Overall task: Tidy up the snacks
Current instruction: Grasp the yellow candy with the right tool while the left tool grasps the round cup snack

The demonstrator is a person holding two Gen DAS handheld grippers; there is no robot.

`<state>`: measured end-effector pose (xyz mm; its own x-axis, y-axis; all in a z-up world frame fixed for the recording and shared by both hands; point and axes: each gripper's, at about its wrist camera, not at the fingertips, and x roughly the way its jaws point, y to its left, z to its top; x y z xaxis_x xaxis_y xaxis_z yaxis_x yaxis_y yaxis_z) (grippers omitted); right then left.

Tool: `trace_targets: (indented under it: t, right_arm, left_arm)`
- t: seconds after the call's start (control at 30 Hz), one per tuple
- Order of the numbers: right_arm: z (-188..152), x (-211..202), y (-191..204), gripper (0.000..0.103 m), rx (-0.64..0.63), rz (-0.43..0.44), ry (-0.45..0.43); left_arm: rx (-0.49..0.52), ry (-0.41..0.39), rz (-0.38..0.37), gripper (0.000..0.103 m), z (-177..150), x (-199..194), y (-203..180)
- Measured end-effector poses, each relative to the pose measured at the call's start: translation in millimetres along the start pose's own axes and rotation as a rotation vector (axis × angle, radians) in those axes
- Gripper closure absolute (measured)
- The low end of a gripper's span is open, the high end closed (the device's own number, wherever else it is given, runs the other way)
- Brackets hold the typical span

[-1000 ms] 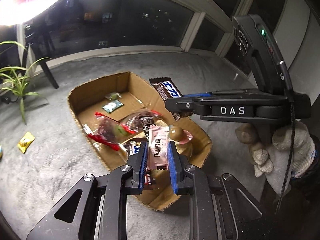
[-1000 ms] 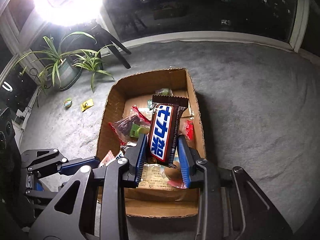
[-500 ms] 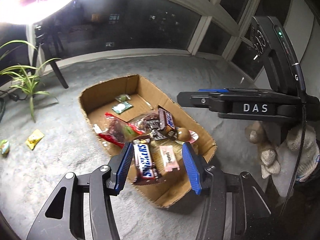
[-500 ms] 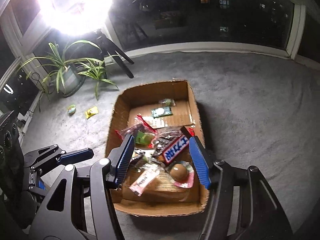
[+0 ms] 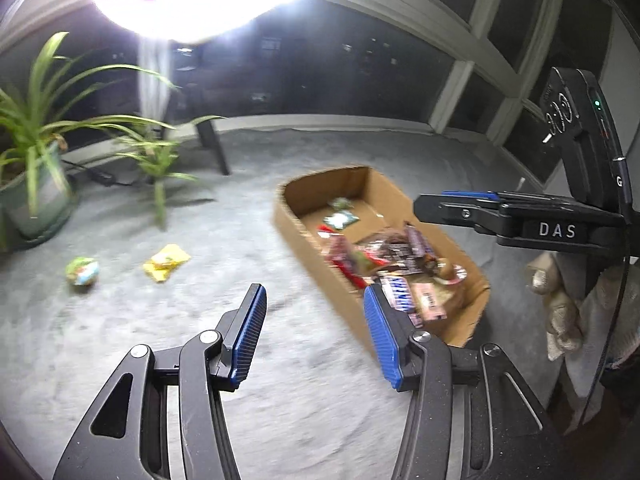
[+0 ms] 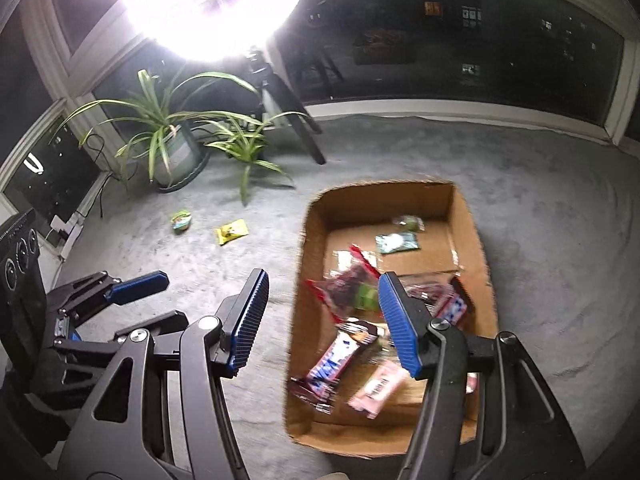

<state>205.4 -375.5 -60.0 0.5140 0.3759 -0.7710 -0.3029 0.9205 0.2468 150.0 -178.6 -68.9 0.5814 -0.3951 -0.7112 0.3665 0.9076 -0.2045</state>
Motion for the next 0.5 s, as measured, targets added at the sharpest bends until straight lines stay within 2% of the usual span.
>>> trace_targets:
  t: [0.1,0.17,0.43,0.5]
  right_arm:
    - [2.7,5.1,15.7,0.042,-0.011,0.008,-0.002]
    - [3.6,7.9,25.4,0.031,-0.015,0.008,-0.009]
    - [7.9,22.1,57.1,0.03,-0.023,0.017,-0.006]
    - [7.5,26.4,64.7,0.026,-0.018,0.026,-0.001]
  left_arm:
    - [-0.001,-0.013,0.038,0.053,-2.9,-12.5,15.0]
    - [0.0,-0.021,0.063,0.053,-4.6,-20.0,23.6]
    - [0.003,-0.05,0.126,0.053,-12.8,-46.1,53.7]
    - [-0.002,-0.052,0.131,0.053,-14.7,-50.1,60.7]
